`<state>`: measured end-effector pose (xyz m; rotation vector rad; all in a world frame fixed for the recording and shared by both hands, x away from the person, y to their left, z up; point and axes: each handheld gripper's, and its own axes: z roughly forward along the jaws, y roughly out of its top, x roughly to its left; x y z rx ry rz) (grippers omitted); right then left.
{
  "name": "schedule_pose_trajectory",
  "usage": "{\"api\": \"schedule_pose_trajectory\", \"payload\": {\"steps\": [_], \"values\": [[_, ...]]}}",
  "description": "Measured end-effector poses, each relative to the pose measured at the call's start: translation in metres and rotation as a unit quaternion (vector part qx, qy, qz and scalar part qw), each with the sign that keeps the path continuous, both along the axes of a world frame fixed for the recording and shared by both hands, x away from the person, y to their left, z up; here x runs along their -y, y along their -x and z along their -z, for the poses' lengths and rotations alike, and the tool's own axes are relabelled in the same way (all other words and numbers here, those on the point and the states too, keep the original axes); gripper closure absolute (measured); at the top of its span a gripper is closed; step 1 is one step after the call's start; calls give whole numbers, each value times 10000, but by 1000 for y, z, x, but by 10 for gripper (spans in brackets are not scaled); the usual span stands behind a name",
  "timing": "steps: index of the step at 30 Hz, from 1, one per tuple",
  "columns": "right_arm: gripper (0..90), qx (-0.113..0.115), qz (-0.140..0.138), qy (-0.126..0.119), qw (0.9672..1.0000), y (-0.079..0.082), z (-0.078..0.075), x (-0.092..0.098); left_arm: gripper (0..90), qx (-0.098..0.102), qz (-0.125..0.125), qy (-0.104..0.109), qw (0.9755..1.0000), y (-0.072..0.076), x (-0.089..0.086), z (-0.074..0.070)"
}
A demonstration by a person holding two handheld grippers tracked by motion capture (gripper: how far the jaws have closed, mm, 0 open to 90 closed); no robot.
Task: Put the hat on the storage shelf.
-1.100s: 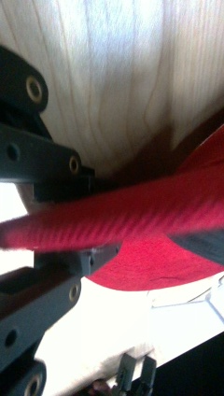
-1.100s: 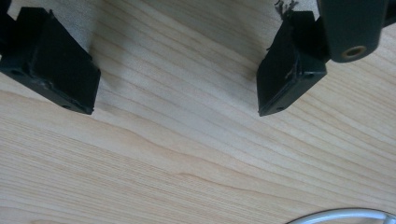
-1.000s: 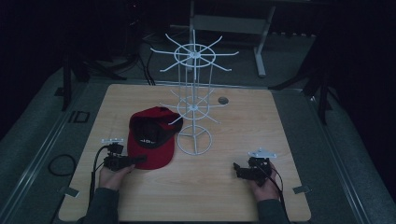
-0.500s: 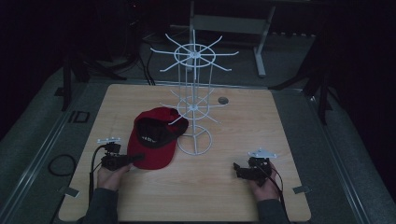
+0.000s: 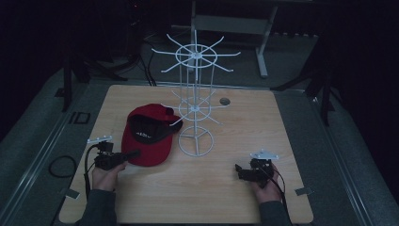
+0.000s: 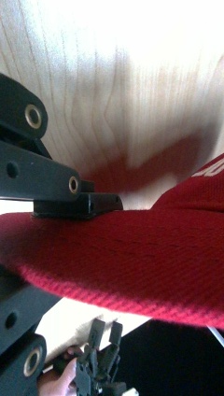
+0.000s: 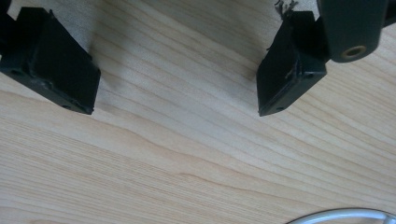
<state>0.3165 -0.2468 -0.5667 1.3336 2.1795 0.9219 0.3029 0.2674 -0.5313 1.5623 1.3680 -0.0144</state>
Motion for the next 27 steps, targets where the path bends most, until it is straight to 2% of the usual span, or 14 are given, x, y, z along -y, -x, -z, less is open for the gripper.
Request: {"api": "schedule_pose_trajectory", "payload": {"steps": [11, 27], "values": [[134, -1, 3, -4, 10000, 0, 0, 0, 853, 297, -114, 39, 9995, 4, -7, -21], [134, -2, 9, -12, 10000, 0, 0, 0, 853, 564, -167, 11, 9983, 5, -11, -42]]}}
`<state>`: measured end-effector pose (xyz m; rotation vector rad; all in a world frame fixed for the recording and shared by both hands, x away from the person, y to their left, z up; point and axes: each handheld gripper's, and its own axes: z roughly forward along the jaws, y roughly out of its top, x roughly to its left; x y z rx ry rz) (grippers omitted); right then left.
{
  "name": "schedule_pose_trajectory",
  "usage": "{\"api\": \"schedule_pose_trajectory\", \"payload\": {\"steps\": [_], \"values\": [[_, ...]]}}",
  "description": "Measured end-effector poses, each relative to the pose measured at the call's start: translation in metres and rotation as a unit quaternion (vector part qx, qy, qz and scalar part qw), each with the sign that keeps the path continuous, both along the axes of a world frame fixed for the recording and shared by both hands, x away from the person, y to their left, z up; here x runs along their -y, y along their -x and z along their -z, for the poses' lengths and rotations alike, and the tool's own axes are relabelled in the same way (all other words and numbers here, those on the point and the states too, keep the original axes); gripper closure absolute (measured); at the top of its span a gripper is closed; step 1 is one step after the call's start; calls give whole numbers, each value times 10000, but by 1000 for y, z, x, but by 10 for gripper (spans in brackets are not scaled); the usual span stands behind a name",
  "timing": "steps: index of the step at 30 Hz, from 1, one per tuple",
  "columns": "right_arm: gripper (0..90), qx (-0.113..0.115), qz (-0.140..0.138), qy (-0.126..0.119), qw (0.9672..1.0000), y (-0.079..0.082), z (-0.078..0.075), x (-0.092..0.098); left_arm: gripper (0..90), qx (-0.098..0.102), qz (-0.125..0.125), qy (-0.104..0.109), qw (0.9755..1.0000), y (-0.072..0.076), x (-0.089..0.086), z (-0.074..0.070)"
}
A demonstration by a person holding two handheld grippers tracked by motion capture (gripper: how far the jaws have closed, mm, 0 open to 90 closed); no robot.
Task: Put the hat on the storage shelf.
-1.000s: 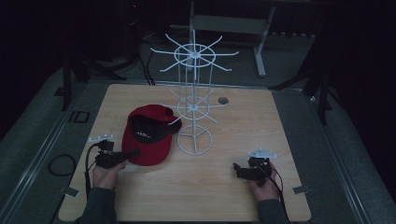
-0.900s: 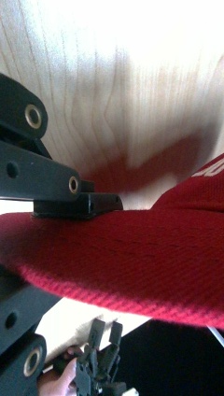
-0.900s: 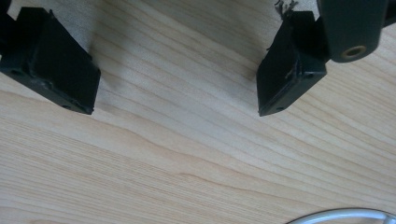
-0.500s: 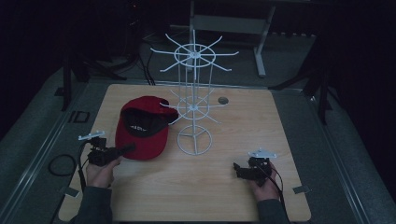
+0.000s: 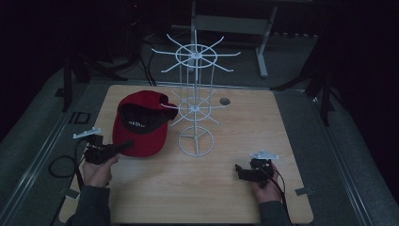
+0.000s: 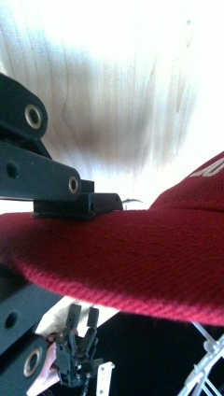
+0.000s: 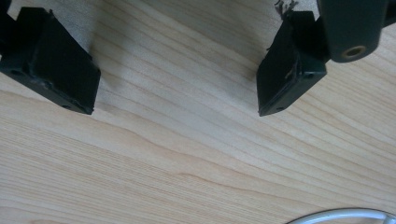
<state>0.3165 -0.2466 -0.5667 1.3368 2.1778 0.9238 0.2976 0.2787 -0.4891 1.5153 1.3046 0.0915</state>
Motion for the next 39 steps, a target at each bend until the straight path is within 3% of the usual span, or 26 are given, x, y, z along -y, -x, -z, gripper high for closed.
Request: {"api": "schedule_pose_trajectory", "payload": {"steps": [17, 29, 39], "values": [[134, -1, 0, -1, 10000, 0, 0, 0, 853, 328, -46, -38, 9994, 1, -3, -26], [134, 0, -2, 2, 10000, 0, 0, 0, 853, 464, -103, 37, 9989, 1, -6, -37], [134, -1, -2, -2, 10000, 0, 0, 0, 853, 703, -206, 163, 9972, 1, -9, -53]]}}
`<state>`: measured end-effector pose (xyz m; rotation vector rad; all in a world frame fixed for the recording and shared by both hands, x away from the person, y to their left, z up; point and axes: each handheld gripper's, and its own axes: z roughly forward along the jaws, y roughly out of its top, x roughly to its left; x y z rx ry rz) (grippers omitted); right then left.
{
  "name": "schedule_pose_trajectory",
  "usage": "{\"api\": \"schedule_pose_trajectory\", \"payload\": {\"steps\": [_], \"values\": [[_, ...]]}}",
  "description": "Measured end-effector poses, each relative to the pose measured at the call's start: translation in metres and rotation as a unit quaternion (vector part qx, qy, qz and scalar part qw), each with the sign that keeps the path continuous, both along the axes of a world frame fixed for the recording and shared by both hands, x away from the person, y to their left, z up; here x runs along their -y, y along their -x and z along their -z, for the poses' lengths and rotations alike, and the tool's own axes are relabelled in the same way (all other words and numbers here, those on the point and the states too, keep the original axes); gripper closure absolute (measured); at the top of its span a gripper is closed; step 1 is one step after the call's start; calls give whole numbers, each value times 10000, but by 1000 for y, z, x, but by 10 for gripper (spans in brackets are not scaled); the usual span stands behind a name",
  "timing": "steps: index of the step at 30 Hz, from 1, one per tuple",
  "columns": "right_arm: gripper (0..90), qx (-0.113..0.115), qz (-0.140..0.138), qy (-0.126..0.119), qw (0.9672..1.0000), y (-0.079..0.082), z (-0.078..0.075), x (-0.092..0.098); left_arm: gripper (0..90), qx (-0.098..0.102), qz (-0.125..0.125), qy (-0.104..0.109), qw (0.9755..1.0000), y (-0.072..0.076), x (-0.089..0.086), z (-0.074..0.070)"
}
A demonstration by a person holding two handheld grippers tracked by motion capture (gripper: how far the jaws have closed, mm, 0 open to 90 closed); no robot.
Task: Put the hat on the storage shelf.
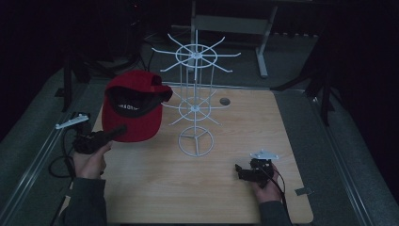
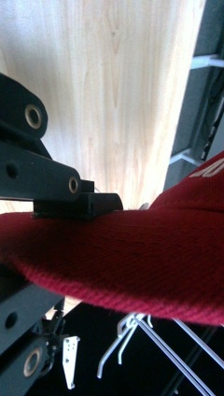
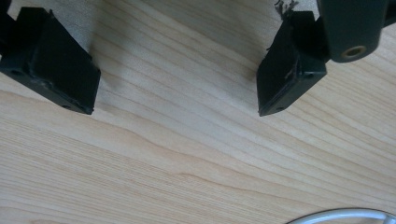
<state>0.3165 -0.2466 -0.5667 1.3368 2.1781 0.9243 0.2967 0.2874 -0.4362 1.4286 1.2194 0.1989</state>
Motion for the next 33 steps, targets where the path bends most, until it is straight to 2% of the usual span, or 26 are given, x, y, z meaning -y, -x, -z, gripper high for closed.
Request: {"api": "schedule_pose_trajectory", "payload": {"steps": [11, 19, 33], "values": [[134, 9, -2, 6, 10000, 0, 0, 0, 853, 191, -148, 45, 9997, 1, -6, -14], [134, 9, -1, 5, 10000, 0, 0, 0, 853, 376, -159, 104, 9991, 3, -8, -23], [134, 12, -3, 6, 10000, 0, 0, 0, 853, 562, -181, 246, 9980, 0, -8, -36]]}}
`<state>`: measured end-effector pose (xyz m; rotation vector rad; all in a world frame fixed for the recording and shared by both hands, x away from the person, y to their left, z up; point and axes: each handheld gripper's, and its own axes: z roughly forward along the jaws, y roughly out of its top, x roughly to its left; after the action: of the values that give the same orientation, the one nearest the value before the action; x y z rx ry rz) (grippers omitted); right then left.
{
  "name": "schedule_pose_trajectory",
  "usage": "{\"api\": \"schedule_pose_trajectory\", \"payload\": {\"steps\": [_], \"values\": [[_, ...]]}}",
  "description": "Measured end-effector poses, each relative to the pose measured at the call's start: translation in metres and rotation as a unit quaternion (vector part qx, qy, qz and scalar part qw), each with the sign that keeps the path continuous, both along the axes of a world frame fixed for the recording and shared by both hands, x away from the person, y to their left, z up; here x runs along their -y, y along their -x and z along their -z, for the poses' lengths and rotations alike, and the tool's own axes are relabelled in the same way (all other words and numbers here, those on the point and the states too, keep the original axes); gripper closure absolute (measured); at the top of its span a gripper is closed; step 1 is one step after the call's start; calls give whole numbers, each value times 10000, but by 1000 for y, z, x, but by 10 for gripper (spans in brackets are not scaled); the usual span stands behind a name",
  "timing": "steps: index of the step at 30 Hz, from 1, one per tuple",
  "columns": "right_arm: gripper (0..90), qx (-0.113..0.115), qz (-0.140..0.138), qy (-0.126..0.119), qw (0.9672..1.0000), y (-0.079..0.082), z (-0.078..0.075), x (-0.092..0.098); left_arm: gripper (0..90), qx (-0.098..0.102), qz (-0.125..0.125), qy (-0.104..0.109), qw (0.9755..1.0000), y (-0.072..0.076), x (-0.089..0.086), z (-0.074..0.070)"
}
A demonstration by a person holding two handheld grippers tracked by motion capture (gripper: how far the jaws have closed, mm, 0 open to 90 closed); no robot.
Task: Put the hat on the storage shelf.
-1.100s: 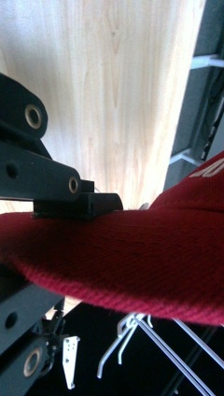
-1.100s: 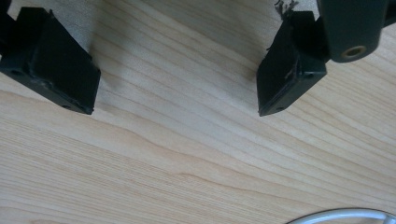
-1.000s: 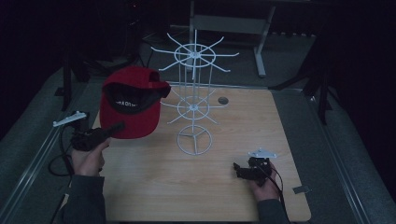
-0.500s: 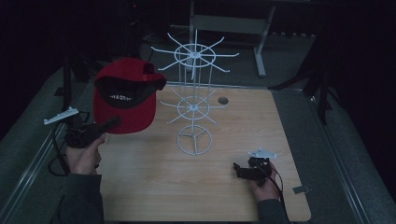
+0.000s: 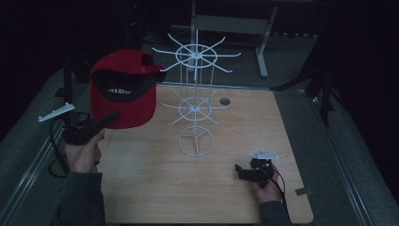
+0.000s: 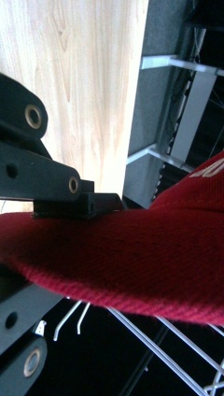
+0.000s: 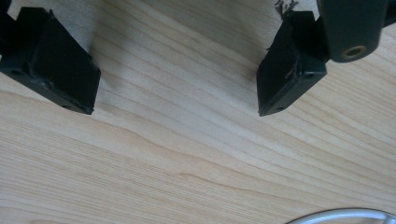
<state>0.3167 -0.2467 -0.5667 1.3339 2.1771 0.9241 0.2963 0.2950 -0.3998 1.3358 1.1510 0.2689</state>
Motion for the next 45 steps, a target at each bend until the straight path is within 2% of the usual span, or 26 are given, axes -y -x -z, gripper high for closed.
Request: {"api": "schedule_pose_trajectory", "payload": {"steps": [16, 32, 37, 45], "values": [[134, -1, -1, 2, 10000, 0, 0, 0, 853, 273, -55, 118, 9995, 4, 3, -16], [134, -1, -1, 0, 10000, 0, 0, 0, 852, 413, -59, 210, 9989, 5, 4, -26], [134, -1, -2, 1, 10000, 0, 0, 0, 853, 468, -47, 308, 9984, 7, 3, -28], [134, -1, -1, 0, 10000, 0, 0, 0, 852, 540, -39, 308, 9981, 9, 3, -33]]}}
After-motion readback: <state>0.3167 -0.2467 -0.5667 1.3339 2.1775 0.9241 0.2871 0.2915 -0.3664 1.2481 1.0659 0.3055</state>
